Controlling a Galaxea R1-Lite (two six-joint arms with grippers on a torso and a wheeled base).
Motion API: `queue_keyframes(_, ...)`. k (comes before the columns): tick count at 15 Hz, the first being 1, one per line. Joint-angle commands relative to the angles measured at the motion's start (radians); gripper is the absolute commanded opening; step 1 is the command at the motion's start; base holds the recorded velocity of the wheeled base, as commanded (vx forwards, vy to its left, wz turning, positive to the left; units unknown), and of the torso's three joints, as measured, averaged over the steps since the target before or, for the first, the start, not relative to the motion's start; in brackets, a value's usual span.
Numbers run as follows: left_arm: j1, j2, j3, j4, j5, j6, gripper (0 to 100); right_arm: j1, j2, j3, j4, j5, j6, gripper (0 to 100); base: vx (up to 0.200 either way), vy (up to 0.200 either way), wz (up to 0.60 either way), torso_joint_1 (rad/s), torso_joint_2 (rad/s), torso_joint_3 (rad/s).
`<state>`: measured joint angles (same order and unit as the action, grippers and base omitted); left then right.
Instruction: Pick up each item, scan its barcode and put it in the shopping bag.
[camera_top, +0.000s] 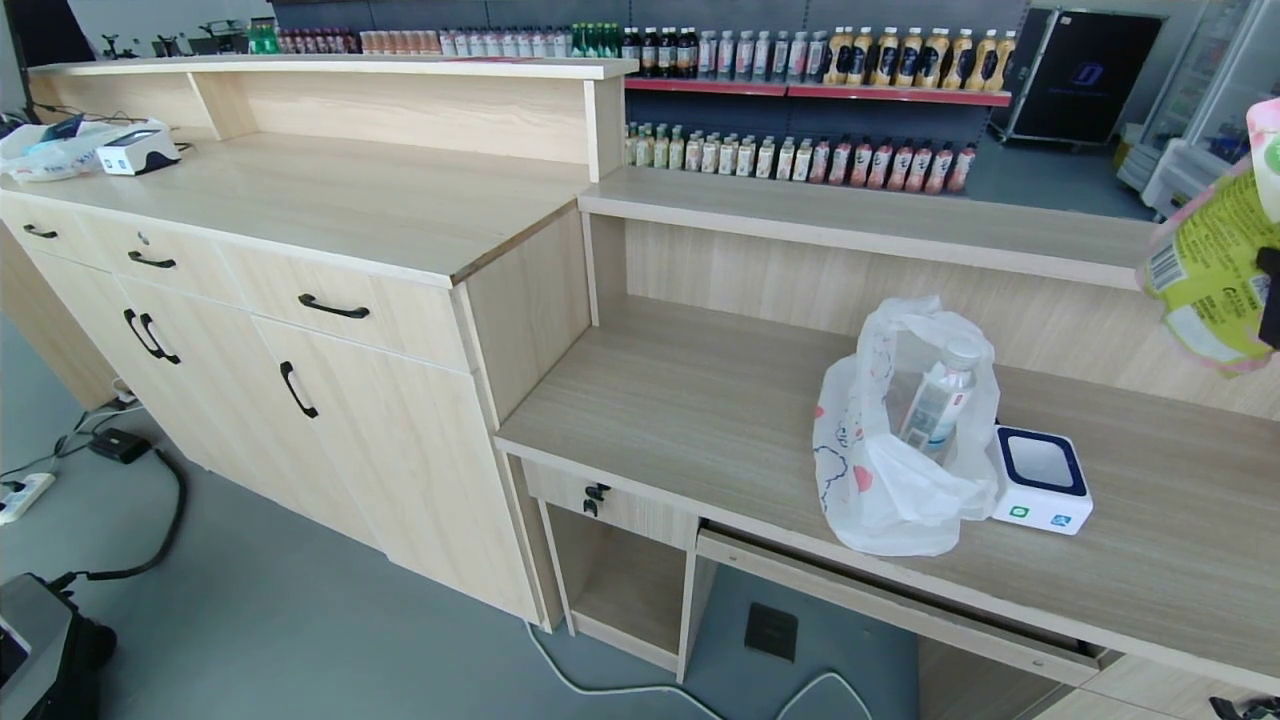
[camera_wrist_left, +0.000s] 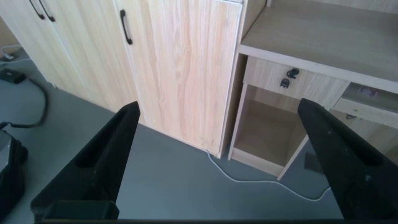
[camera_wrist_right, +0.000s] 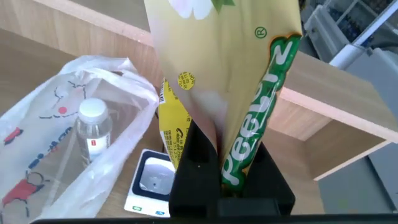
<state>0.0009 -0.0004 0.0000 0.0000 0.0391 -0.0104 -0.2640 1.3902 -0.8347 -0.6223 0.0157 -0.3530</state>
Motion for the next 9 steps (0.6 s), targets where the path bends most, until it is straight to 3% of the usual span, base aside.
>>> queue_keyframes(1, 0.001, 0.000, 0.000, 0.000, 0.001, 0.000, 100, 0.131, 0.006, -0.038, 0.000, -0.096, 0.020, 0, 0.000, 0.000, 0.60, -0.002, 0.00, 0.002)
queue_keyframes(4, 0.001, 0.000, 0.000, 0.000, 0.001, 0.000, 100, 0.187, 0.026, -0.026, 0.016, -0.123, 0.069, 0, 0.000, 0.000, 0.60, 0.001, 0.00, -0.002)
queue_keyframes(9, 0.001, 0.000, 0.000, 0.000, 0.001, 0.000, 100, 0.184, 0.053, -0.004, 0.124, -0.115, 0.069, 0, 0.000, 0.000, 0.00, 0.000, 0.00, 0.000)
